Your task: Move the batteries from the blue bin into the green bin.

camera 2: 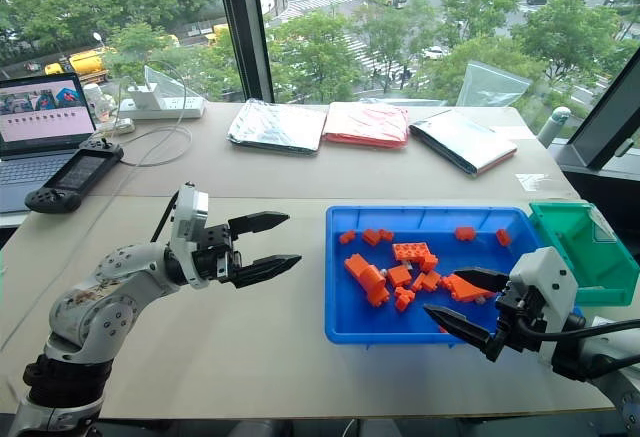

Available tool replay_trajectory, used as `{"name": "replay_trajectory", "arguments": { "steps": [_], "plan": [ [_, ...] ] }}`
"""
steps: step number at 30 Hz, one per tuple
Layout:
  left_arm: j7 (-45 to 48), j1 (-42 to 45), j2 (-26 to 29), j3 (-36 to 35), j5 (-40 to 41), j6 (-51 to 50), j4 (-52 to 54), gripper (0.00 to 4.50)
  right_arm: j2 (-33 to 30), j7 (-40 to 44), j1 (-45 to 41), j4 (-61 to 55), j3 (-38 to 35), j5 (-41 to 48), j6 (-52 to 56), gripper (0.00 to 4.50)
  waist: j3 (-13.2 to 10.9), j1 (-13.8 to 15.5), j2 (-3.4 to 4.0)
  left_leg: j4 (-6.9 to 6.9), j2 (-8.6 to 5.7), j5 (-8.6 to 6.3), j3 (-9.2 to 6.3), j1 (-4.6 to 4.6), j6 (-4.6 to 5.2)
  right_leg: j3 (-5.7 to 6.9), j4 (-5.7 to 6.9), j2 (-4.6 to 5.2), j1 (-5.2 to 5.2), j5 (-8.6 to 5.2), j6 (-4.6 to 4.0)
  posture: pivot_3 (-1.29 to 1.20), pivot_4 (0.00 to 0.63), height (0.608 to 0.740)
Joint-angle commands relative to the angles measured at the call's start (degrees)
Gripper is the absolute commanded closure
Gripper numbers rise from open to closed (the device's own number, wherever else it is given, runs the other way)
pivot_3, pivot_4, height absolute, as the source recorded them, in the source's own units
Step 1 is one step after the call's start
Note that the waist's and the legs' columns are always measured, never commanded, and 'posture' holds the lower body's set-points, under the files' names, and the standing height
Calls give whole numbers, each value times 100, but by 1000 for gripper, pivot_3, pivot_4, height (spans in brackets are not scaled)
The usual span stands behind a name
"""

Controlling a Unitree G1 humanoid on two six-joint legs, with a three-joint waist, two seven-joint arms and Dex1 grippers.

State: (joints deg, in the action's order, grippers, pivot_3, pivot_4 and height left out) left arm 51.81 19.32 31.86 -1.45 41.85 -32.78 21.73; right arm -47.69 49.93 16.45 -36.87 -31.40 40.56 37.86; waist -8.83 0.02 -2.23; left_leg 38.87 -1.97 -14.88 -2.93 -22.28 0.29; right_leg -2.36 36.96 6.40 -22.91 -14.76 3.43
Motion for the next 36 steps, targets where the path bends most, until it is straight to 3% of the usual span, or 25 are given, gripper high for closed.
{"name": "replay_trajectory", "arguments": {
  "steps": [1,9,15,17,20,23,27,36],
  "plan": [
    [20,95,8,-102,175,-35,193,0,-56,9,-45,-85,-49,-10,-135,19,0,1,0,0,0,0,0,0,0,0,0,0,0,0,0,0,150,740],
    [-26,146,-35,-81,203,-15,172,0,-120,23,-36,-111,-40,-84,-114,19,0,1,0,0,0,0,0,0,0,0,0,0,0,0,0,0,150,740],
    [-5,164,-134,-83,243,74,183,0,-783,184,-474,40,84,-128,99,19,-1,-1,1,0,1,0,0,0,0,0,-2,-1,0,0,0,0,150,740],
    [-139,144,-410,-132,137,422,116,0,-1053,263,-795,207,202,-111,180,19,-1,-3,2,0,1,0,0,0,0,1,-3,-2,0,0,0,0,150,740],
    [-357,-99,-754,67,-175,803,312,0,-1425,451,-1211,498,636,-243,228,19,-1,6,2,0,2,0,0,4,0,3,-17,-1,14,0,0,0,150,740],
    [94,-649,-530,252,69,627,718,0,-2020,620,-1900,973,1561,-748,240,19,-1,-17,11,-2,2,0,-1,5,0,5,-23,-1,18,0,0,0,150,740],
    [376,-703,-388,303,176,612,655,0,-2582,999,-2670,1547,2565,-1493,-60,19,-12,-12,30,-1,3,-2,3,-2,3,2,-24,0,6,0,0,0,150,740],
    [829,-649,-310,523,-28,818,393,0,-2768,1923,-3914,2847,4206,-3046,-827,19,-24,-21,54,0,2,-1,7,-3,2,4,-24,2,4,0,1,0,150,740]
  ]
}}
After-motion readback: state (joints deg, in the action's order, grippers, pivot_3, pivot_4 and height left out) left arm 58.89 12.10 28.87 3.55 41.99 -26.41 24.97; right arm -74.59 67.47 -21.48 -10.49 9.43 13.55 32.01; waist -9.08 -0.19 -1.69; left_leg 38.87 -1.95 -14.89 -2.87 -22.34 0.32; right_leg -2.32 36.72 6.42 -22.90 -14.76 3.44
